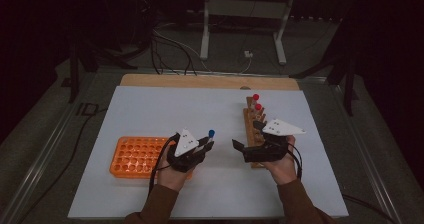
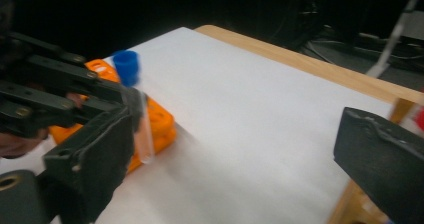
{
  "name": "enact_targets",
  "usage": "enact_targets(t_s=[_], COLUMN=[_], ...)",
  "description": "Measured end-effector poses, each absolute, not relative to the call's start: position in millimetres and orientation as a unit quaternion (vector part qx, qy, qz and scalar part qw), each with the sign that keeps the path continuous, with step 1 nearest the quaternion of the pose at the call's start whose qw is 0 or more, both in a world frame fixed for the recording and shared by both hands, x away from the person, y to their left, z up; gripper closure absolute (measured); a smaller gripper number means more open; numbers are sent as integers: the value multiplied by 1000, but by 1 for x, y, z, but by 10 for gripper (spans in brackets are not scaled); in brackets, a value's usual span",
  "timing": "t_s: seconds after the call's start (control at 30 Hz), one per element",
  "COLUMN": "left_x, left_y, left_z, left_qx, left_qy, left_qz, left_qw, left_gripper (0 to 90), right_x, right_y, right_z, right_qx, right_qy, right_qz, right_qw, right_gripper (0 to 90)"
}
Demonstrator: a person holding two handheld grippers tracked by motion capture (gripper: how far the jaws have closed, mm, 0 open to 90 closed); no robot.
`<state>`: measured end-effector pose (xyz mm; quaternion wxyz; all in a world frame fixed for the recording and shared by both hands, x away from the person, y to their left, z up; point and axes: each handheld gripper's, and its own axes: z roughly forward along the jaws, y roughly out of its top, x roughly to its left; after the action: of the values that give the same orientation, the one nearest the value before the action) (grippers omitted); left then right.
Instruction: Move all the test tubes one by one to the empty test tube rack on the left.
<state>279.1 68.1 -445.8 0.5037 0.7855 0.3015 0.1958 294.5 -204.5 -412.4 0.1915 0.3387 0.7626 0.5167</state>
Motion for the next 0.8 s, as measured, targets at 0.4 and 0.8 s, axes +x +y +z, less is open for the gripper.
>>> enact_targets(t_s=[0.4,0.8], left_x=[277,273], left_y=[86,107], left_z=[-445,-446], left_qx=[779,773], left_qy=[316,332], left_qz=[192,183], left_qw=[507,508], left_gripper=[768,768], right_x=[293,291], right_y=[-235,-260], right_z=[-414,-421], right_qx=[360,388], right_qy=[747,734], right_qz=[514,510], right_qw=[217,225], right_gripper=[0,0])
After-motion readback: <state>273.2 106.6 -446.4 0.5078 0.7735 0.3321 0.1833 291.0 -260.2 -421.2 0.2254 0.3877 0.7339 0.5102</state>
